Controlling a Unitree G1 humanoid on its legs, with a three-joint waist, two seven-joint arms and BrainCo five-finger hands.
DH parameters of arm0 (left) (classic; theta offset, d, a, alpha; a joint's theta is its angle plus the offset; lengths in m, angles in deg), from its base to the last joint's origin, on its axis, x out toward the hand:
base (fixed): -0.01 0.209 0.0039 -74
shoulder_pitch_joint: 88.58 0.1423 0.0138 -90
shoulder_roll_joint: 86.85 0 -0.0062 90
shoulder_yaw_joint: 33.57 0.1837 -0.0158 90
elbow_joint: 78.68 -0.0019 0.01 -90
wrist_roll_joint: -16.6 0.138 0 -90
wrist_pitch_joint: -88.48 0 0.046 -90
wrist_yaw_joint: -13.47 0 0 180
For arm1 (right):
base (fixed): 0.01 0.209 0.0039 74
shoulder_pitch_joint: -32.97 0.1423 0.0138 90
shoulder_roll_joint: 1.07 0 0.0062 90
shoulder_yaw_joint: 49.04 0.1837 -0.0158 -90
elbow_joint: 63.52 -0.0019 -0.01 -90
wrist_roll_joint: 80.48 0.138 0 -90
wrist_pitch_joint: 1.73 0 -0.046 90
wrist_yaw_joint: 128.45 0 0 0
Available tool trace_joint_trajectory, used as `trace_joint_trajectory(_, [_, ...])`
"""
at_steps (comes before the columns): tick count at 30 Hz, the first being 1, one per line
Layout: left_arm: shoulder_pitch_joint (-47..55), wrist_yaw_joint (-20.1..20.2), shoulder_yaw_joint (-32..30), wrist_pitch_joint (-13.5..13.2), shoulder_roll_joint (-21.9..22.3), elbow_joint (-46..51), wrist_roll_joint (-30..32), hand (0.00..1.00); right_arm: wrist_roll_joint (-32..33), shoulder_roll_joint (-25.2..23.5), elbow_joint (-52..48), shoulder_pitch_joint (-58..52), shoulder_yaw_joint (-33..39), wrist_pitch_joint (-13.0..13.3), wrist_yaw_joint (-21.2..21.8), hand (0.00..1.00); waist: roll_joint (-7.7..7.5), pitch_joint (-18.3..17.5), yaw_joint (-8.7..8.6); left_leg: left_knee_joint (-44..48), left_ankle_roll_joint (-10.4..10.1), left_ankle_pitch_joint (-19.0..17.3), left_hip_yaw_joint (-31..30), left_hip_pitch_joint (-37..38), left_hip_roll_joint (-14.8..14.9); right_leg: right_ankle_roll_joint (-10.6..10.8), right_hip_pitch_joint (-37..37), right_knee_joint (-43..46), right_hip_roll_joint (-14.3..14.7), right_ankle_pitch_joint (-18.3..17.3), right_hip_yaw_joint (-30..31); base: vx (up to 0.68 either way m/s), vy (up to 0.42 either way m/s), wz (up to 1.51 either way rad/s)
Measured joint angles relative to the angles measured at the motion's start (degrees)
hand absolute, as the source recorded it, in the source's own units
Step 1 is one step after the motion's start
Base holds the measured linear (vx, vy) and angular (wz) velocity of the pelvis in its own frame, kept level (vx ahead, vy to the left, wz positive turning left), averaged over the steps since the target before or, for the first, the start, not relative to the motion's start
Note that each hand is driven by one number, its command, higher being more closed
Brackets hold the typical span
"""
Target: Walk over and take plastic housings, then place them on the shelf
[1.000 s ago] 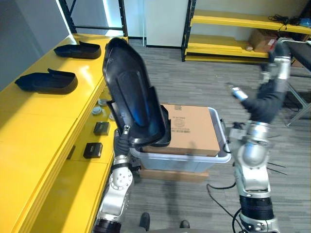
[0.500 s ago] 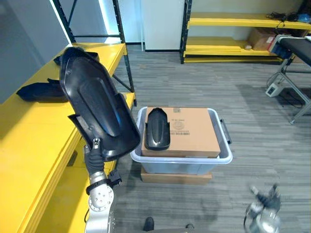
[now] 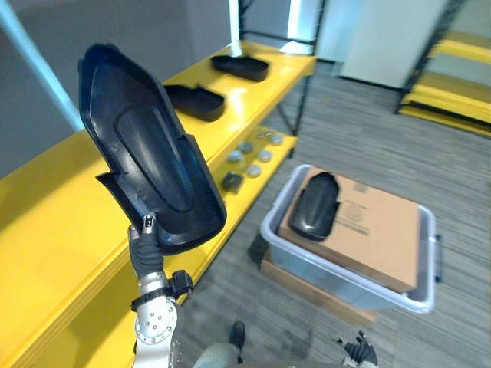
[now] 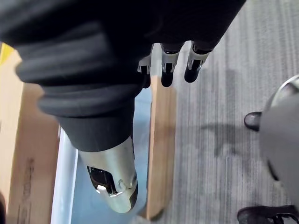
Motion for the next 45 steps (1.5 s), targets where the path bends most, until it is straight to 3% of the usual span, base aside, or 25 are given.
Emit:
trace_joint_trajectory(2, [-0.1,0.0,0.8,-0.2,0.4,0.0,-0.3,1.00,0.0,0.9,-0.1,0.8,-0.5,0.0,0.0,0.00,0.60,0.0,-0.30,0.8,0.0,-0.3,8.3,-0.1,1.7,1.3,1.5,2.0,-1.3,-1.0,-3.4,0.05,0.076,1.16])
trace_joint_trajectory(4, [-1.2,-0.1,2.5,-0.8,0.2,-0.2,-0.3,1.00,0.0,1.1,0.5,1.9,-0.4,0.1,0.1,0.00,0.67,-0.3,-0.12,-0.3,-0.7,-1.5,14.7,0.6,1.1,2.6,3.3,-0.3,-3.4,-0.6,-8.2,0.10,0.112,1.20])
trace_joint_trajectory(6, [-3.0,0.1,2.8,-1.8,0.2,-1.8,-0.3,1.00,0.0,1.2,0.8,2.7,-0.4,0.1,0.1,0.00,0.88,-0.3,-0.24,-0.3,-0.8,-1.4,15.0,-0.2,-0.6,3.6,4.2,-1.3,-4.5,-1.2,-9.1,0.14,0.153,0.93])
trace_joint_trajectory(8, [-4.0,0.1,2.8,-1.8,0.2,-3.9,-0.5,1.00,-0.2,0.6,1.5,3.6,-0.5,-0.3,0.2,0.00,-0.16,-0.1,-0.19,0.1,0.4,-3.0,13.9,0.2,-3.3,3.0,4.9,0.6,-6.5,-1.8,-8.9,0.17,0.158,0.58])
trace_joint_trajectory(9, [-4.1,0.1,3.0,-1.6,0.1,-4.7,-0.5,1.00,-0.6,0.5,1.5,4.2,-0.6,-0.4,0.2,0.00,-0.51,0.4,-0.18,2.0,0.8,-4.8,13.4,0.3,-4.3,0.9,5.0,4.0,-8.4,-2.3,-8.4,0.21,0.152,0.32])
trace_joint_trajectory(10, [-4.1,0.2,3.7,-1.6,-0.2,-5.6,-0.5,1.00,-0.6,0.7,1.0,4.4,-0.8,-0.5,0.2,0.00,-0.43,1.0,-0.39,4.0,1.5,-6.5,12.4,0.9,-4.8,-3.8,3.4,12.0,-10.9,-2.4,-4.6,0.21,0.152,0.34])
trace_joint_trajectory(11, [-4.2,0.2,4.4,-1.6,-0.5,-6.1,-0.5,1.00,-0.6,0.8,0.9,4.3,-1.2,-0.5,0.2,0.00,-0.34,1.4,-0.87,4.6,1.2,-7.3,11.7,1.8,-4.9,-5.8,1.4,16.6,-11.6,-3.1,-0.4,0.22,0.138,0.48])
trace_joint_trajectory(13, [-4.7,0.2,6.7,-1.5,-2.3,-8.0,-0.4,1.00,-0.6,0.5,0.9,3.9,-4.2,-0.5,0.8,0.00,-1.07,1.7,-1.99,4.7,0.3,-9.1,8.9,5.1,-4.9,-3.7,-5.8,26.1,-7.2,-6.5,16.3,0.24,0.103,0.52])
trace_joint_trajectory(17, [-6.0,0.1,7.9,-1.5,-2.7,-9.4,-0.3,1.00,-0.7,-0.2,0.7,3.3,-5.0,-0.4,1.3,0.00,-1.61,1.8,-2.50,5.0,0.4,-10.6,5.4,8.5,-5.3,-2.5,-14.0,23.0,-0.4,-8.4,26.7,0.23,0.028,0.51])
trace_joint_trajectory(19, [-7.2,0.0,9.2,-1.5,-2.7,-9.5,-0.2,1.00,-0.7,-0.3,-0.3,2.2,-5.0,-0.3,1.3,0.00,-1.79,1.7,-3.81,5.9,0.1,-11.1,1.7,9.2,-6.3,-2.2,-16.2,20.1,3.3,-8.3,34.4,0.23,-0.041,1.19])
trace_joint_trajectory(20, [-7.9,0.0,10.0,-1.6,-2.6,-9.5,-0.1,1.00,-0.7,-0.5,-1.3,1.0,-5.1,-0.3,1.3,0.00,-2.25,1.5,-4.33,7.1,0.2,-11.9,-1.0,9.4,-7.2,-1.7,-17.3,19.4,4.9,-8.0,39.4,0.27,-0.128,1.48])
trace_joint_trajectory(21, [-8.1,-0.2,10.9,-1.6,-2.5,-9.5,0.0,1.00,-0.7,-1.0,-2.1,-0.3,-5.5,-0.3,1.3,0.00,-3.37,1.5,-4.24,8.0,-0.3,-12.9,-3.5,9.7,-8.6,-0.5,-17.6,19.4,4.7,-7.3,41.5,0.27,-0.160,1.36])
trace_joint_trajectory(24, [-8.0,-1.0,11.3,-1.7,-1.7,-9.4,0.0,1.00,-0.6,-1.1,-2.2,-1.7,-7.0,-0.4,1.3,0.00,-4.72,0.8,-3.01,11.1,-2.8,-15.9,-8.2,9.5,-9.4,-1.4,-16.8,17.2,4.0,-6.0,38.2,0.24,-0.234,0.93])
trace_joint_trajectory(25, [-8.1,-1.0,11.4,-1.7,-1.1,-9.4,0.0,1.00,-0.6,-1.0,-2.2,-1.8,-7.2,-0.4,1.4,0.00,-5.25,0.4,-2.92,12.4,-3.4,-17.0,-9.8,9.0,-8.7,-0.5,-15.9,16.6,4.2,-6.6,36.2,0.27,-0.352,0.90])
trace_joint_trajectory(26, [-8.0,-1.0,11.8,-1.7,-0.4,-9.5,-0.2,1.00,-0.6,-1.0,-3.9,-1.6,-6.9,-0.3,1.3,0.00,-4.13,0.2,-1.88,13.3,-5.0,-17.9,-11.2,8.1,-6.2,-2.1,-14.9,15.6,5.8,-6.6,32.8,0.26,-0.351,0.73])
trace_joint_trajectory(28, [-8.0,-0.9,12.1,-1.7,-0.4,-9.6,-0.2,1.00,-0.6,-1.1,-4.7,-1.3,-6.9,-0.1,1.4,0.00,-4.09,0.2,-2.06,12.6,-5.9,-17.3,-11.1,8.1,-5.2,-2.9,-14.6,15.4,6.0,-6.9,30.9,0.18,-0.243,0.53])
trace_joint_trajectory(31, [-8.6,-0.8,13.9,-1.6,-0.4,-11.4,-0.2,1.00,-0.5,-0.8,-5.4,-1.3,-6.5,0.0,1.3,0.00,-4.04,0.1,-2.18,7.8,-9.1,-14.6,-10.5,11.2,-3.9,-3.8,-11.5,13.1,6.0,-6.9,27.7,0.21,-0.223,0.53])
trace_joint_trajectory(35, [-9.0,-0.7,14.1,-1.6,-0.5,-12.5,-0.2,1.00,-0.5,-0.6,-5.9,-1.4,-5.4,0.1,1.4,0.00,-4.03,-0.8,-2.17,3.6,-8.4,-11.5,-9.7,13.0,-3.4,-5.1,-9.1,8.8,6.7,-6.1,26.7,0.11,-0.080,0.12])
trace_joint_trajectory(40, [-10.2,-0.8,13.4,-0.8,-1.0,-17.2,0.1,1.00,-0.6,-0.4,-3.6,-1.4,-4.2,0.1,1.5,0.00,-3.66,-2.0,-2.35,-1.1,-8.5,-8.3,-8.8,15.9,-2.7,-5.4,-5.5,1.9,8.1,-1.9,27.0,0.07,-0.011,-0.05])
trace_joint_trajectory(45, [-20.3,-1.6,7.6,1.3,-4.7,-27.0,2.7,1.00,-0.8,-0.4,-0.5,-0.1,-3.7,0.0,2.6,0.00,-2.91,-2.7,-4.34,-6.2,-7.0,-5.0,-7.1,17.5,-2.4,-4.8,-3.5,-5.7,9.1,3.2,28.3,0.00,0.023,-0.18])
